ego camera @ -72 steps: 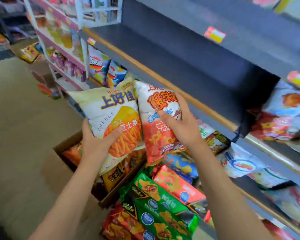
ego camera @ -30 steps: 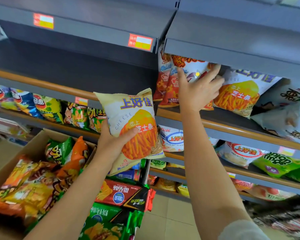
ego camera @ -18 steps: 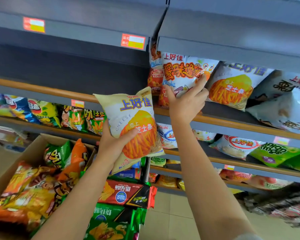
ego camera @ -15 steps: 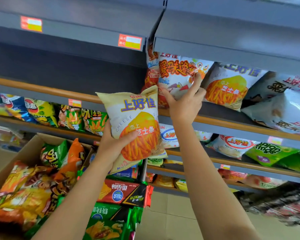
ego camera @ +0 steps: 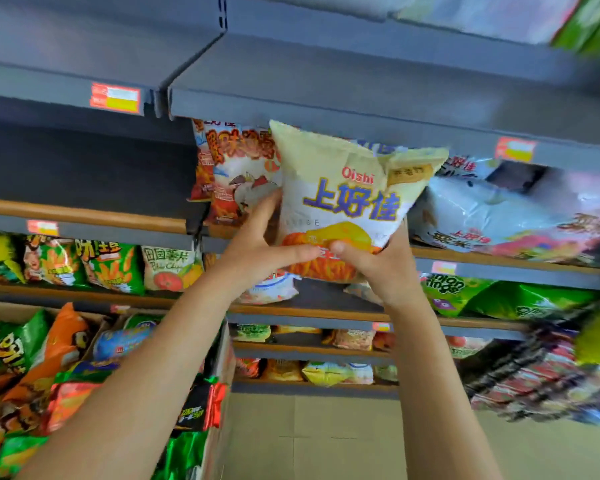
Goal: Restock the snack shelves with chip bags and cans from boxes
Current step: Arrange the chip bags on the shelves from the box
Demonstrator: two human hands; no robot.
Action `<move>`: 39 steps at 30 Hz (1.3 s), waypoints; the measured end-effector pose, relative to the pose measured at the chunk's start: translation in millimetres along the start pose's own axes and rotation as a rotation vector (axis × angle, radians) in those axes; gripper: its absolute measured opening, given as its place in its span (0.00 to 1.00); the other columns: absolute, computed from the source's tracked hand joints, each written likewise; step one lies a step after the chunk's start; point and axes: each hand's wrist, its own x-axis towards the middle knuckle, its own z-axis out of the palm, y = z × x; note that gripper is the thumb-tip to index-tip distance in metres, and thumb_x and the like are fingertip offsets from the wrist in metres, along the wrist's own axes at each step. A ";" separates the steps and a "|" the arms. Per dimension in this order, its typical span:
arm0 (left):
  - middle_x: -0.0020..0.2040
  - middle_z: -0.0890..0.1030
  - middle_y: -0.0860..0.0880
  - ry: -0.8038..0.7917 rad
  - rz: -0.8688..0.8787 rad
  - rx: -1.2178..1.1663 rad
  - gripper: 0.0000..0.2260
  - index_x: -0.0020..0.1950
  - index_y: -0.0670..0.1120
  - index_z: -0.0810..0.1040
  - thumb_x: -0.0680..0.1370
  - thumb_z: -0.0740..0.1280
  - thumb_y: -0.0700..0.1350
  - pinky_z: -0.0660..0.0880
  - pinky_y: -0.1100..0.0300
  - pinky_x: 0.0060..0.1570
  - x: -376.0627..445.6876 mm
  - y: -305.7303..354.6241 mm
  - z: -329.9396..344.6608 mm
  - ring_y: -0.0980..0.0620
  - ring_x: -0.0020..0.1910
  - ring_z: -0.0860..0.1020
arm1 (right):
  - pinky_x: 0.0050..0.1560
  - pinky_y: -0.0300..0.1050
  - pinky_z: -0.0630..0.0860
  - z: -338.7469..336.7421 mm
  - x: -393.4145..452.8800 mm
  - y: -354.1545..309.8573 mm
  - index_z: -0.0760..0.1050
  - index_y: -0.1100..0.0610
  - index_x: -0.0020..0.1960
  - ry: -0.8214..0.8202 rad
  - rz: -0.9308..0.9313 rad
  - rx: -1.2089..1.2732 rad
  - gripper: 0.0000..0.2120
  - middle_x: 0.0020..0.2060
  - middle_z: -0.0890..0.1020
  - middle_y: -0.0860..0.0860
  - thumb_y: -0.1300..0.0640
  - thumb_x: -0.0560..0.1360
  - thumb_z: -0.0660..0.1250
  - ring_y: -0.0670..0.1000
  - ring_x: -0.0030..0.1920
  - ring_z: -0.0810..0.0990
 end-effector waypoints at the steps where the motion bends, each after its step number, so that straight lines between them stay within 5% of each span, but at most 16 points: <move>1: 0.68 0.77 0.56 0.005 0.036 0.025 0.41 0.70 0.63 0.69 0.60 0.83 0.56 0.73 0.47 0.67 10.6 2.6 10.1 0.53 0.68 0.75 | 0.60 0.50 0.79 -14.1 6.0 0.9 0.64 0.67 0.71 0.026 -0.026 -0.030 0.40 0.63 0.79 0.59 0.65 0.66 0.80 0.53 0.63 0.80; 4: 0.63 0.78 0.53 0.040 0.059 0.077 0.31 0.60 0.62 0.70 0.60 0.77 0.50 0.74 0.60 0.62 37.4 10.1 34.0 0.55 0.62 0.77 | 0.60 0.50 0.79 -44.6 26.8 9.5 0.69 0.70 0.67 0.018 -0.032 -0.098 0.35 0.61 0.81 0.60 0.66 0.65 0.81 0.54 0.62 0.81; 7: 0.64 0.78 0.51 0.040 -0.007 0.089 0.35 0.61 0.57 0.71 0.57 0.79 0.56 0.75 0.56 0.64 55.6 5.3 45.4 0.55 0.63 0.77 | 0.63 0.52 0.78 -57.7 46.1 23.5 0.71 0.66 0.67 0.011 -0.010 -0.179 0.37 0.60 0.82 0.56 0.57 0.64 0.83 0.52 0.62 0.81; 10: 0.56 0.79 0.62 0.062 -0.003 0.135 0.31 0.67 0.52 0.71 0.68 0.80 0.49 0.71 0.77 0.53 63.7 -5.3 54.0 0.76 0.52 0.75 | 0.66 0.55 0.75 -61.7 52.6 46.6 0.67 0.61 0.72 -0.040 0.016 -0.188 0.38 0.64 0.80 0.53 0.59 0.67 0.81 0.52 0.66 0.78; 12: 0.55 0.78 0.66 0.114 0.000 0.146 0.26 0.69 0.52 0.71 0.74 0.76 0.47 0.68 0.81 0.45 70.9 -10.6 58.8 0.81 0.47 0.73 | 0.67 0.46 0.73 -59.7 51.6 54.4 0.64 0.54 0.75 0.006 0.064 -0.207 0.38 0.66 0.79 0.45 0.53 0.71 0.79 0.44 0.67 0.76; 15: 0.55 0.79 0.64 0.212 -0.023 0.158 0.22 0.68 0.54 0.72 0.76 0.73 0.53 0.68 0.80 0.43 88.4 -10.4 68.5 0.78 0.47 0.75 | 0.62 0.33 0.71 -56.5 60.9 56.3 0.67 0.51 0.73 0.098 0.085 -0.247 0.31 0.63 0.79 0.41 0.48 0.74 0.74 0.35 0.63 0.75; 21: 0.57 0.77 0.56 0.345 -0.033 0.182 0.26 0.69 0.48 0.69 0.77 0.68 0.62 0.69 0.65 0.49 110.8 -0.8 93.7 0.56 0.55 0.77 | 0.76 0.54 0.63 -44.5 79.2 61.1 0.59 0.56 0.78 0.235 0.101 -0.349 0.47 0.74 0.69 0.53 0.27 0.70 0.61 0.52 0.76 0.64; 23: 0.58 0.77 0.55 0.344 -0.051 0.198 0.28 0.69 0.49 0.69 0.76 0.66 0.64 0.70 0.61 0.51 110.9 0.4 95.7 0.54 0.57 0.77 | 0.76 0.54 0.61 -43.4 77.0 60.5 0.57 0.57 0.79 0.249 0.108 -0.343 0.44 0.76 0.67 0.54 0.30 0.74 0.61 0.53 0.77 0.62; 26: 0.57 0.76 0.58 0.277 -0.073 0.272 0.24 0.70 0.50 0.70 0.79 0.64 0.62 0.67 0.68 0.44 98.9 7.9 92.3 0.59 0.53 0.75 | 0.74 0.55 0.64 -33.9 58.7 56.4 0.59 0.59 0.77 0.354 0.042 -0.406 0.33 0.73 0.67 0.58 0.45 0.79 0.65 0.55 0.75 0.63; 29: 0.54 0.78 0.57 0.332 0.018 0.365 0.19 0.67 0.50 0.74 0.80 0.66 0.58 0.72 0.65 0.46 77.0 6.1 81.4 0.61 0.50 0.77 | 0.56 0.51 0.72 -13.2 26.7 47.6 0.70 0.65 0.65 0.576 -0.211 -0.587 0.19 0.57 0.75 0.61 0.58 0.77 0.67 0.58 0.57 0.73; 32: 0.46 0.80 0.55 0.670 0.158 0.374 0.07 0.54 0.50 0.81 0.79 0.67 0.50 0.76 0.59 0.46 48.5 -1.2 54.2 0.60 0.44 0.78 | 0.46 0.49 0.73 12.2 14.3 41.5 0.74 0.64 0.55 0.330 -0.391 -0.487 0.09 0.46 0.76 0.55 0.62 0.77 0.63 0.53 0.46 0.74; 34: 0.47 0.77 0.56 0.874 0.238 0.354 0.07 0.51 0.49 0.80 0.76 0.69 0.50 0.76 0.56 0.49 34.7 -3.5 25.0 0.58 0.46 0.77 | 0.48 0.50 0.76 34.6 18.8 36.4 0.74 0.62 0.59 0.105 -0.352 -0.394 0.11 0.48 0.77 0.52 0.60 0.78 0.62 0.51 0.48 0.76; 36: 0.55 0.75 0.54 0.966 0.195 0.303 0.18 0.59 0.51 0.76 0.72 0.74 0.53 0.76 0.56 0.56 32.3 -4.6 -8.0 0.56 0.54 0.76 | 0.59 0.47 0.76 59.7 29.0 32.5 0.69 0.60 0.68 -0.015 -0.249 -0.315 0.19 0.58 0.75 0.51 0.57 0.78 0.64 0.50 0.59 0.76; 39: 0.74 0.66 0.51 0.783 -0.071 0.219 0.42 0.77 0.54 0.62 0.67 0.80 0.55 0.67 0.57 0.69 44.6 -6.4 -49.8 0.54 0.72 0.66 | 0.67 0.46 0.71 95.1 53.4 32.7 0.59 0.58 0.76 -0.063 -0.099 -0.231 0.35 0.68 0.70 0.51 0.49 0.76 0.70 0.49 0.69 0.69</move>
